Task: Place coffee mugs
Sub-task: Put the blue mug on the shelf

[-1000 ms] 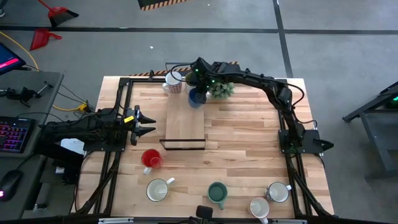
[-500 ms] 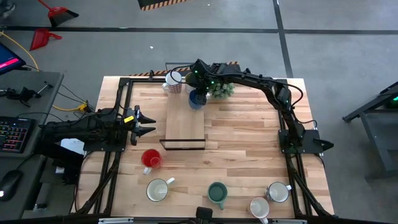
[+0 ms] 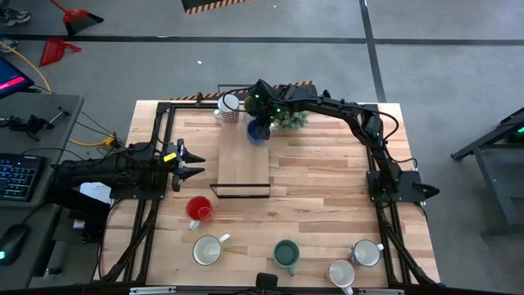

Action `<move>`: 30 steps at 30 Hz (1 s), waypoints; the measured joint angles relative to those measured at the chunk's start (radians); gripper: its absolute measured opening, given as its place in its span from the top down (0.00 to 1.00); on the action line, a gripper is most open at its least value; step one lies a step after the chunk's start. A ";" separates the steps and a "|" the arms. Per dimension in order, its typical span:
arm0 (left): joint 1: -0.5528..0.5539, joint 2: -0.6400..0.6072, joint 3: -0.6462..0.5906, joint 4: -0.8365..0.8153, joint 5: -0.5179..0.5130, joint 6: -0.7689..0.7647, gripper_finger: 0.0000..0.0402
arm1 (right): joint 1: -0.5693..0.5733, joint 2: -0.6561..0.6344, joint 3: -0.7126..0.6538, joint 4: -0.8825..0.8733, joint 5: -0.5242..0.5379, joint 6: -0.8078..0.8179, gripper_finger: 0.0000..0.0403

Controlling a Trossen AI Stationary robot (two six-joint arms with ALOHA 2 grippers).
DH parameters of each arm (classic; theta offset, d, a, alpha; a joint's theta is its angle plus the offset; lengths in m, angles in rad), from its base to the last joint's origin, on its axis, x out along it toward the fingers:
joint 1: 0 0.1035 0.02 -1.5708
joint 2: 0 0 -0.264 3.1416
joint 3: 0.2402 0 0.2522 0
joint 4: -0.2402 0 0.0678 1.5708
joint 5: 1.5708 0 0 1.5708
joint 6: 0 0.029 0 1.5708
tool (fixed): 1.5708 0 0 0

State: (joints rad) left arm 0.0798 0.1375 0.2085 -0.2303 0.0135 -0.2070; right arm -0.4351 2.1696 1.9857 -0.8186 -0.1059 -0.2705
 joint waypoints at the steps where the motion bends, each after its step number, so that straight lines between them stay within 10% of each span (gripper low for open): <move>1: 0.000 0.000 0.000 -0.001 0.000 0.000 0.61 | 0.000 0.000 0.005 -0.007 -0.001 0.000 0.91; 30: 0.000 0.000 0.000 -0.015 0.000 0.000 0.61 | -0.004 -0.051 0.018 -0.061 -0.022 -0.003 0.83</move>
State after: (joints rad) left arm 0.0799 0.1372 0.2085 -0.2451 0.0137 -0.2067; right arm -0.4389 2.1185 2.0033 -0.8793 -0.1280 -0.2740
